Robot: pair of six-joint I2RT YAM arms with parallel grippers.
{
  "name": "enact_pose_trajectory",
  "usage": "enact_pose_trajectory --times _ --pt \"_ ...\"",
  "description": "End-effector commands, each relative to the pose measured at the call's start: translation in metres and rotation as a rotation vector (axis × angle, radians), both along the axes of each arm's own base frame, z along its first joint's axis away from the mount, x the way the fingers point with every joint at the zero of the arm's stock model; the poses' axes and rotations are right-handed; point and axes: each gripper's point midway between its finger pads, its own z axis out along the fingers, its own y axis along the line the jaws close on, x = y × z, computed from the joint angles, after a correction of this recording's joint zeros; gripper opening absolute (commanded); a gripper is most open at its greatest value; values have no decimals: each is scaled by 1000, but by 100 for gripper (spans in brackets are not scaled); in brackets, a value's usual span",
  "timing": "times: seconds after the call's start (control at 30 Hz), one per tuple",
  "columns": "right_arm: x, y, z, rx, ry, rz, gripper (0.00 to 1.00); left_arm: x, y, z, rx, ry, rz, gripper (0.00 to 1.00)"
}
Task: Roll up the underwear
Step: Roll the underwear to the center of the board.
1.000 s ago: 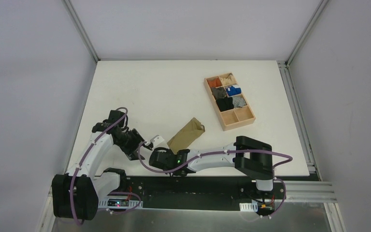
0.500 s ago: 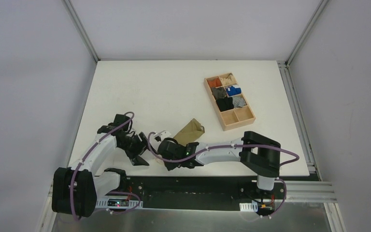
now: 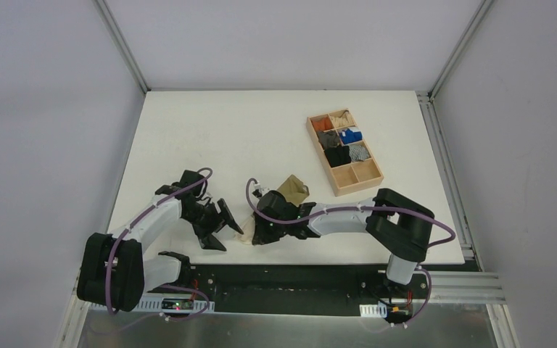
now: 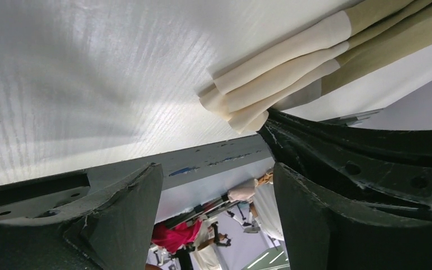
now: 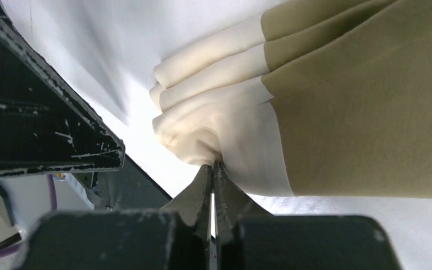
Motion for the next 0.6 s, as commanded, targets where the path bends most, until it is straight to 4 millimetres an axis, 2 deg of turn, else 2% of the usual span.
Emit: enact_pose_trajectory --times 0.0,0.27,0.43,0.57 --pt "2 9 27 110 45 -22 0 7 -7 6 -27 -43 -43 74" --pt "3 15 36 173 118 -25 0 6 -16 4 -42 -61 -82 79" --pt "5 14 39 181 119 -30 0 8 -14 -5 -15 -43 -33 73" --pt "5 13 43 193 119 -38 0 15 -19 -10 -35 -33 79 69"
